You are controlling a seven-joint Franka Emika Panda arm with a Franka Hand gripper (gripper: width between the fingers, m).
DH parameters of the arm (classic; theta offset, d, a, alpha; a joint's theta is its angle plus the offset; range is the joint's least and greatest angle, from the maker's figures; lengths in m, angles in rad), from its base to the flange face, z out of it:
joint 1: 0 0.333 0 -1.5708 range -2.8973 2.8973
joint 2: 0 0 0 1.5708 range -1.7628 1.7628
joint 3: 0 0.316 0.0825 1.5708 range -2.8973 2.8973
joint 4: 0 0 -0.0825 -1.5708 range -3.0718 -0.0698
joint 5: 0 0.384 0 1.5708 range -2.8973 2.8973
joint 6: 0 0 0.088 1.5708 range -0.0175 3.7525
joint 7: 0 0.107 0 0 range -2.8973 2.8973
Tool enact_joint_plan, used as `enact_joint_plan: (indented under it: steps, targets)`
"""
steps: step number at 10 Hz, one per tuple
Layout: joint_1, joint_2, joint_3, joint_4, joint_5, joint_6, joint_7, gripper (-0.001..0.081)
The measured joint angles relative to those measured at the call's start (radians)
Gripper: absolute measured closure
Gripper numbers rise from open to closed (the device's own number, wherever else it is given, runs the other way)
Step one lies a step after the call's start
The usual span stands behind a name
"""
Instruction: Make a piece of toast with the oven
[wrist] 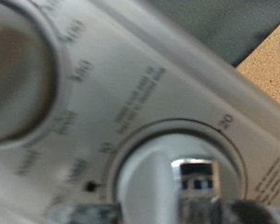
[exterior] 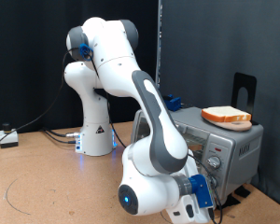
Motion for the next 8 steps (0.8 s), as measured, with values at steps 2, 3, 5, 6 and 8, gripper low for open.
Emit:
enact_joint_plan:
  steps: [2,3,5,6,8]
  targets:
    - [-0.016,-0.021,-0.009,0.000,-0.007,-0.019,0.039,0.0480]
    - [-0.022,-0.028,-0.018,0.000,-0.013,-0.023,0.068,0.0285]
    - [-0.036,-0.048,-0.046,0.001,-0.013,-0.024,0.150,0.0117]
    - [-0.047,-0.058,-0.062,0.004,-0.010,-0.019,0.187,0.0117]
    - [-0.072,-0.078,-0.090,0.008,-0.006,-0.020,0.277,0.0016]
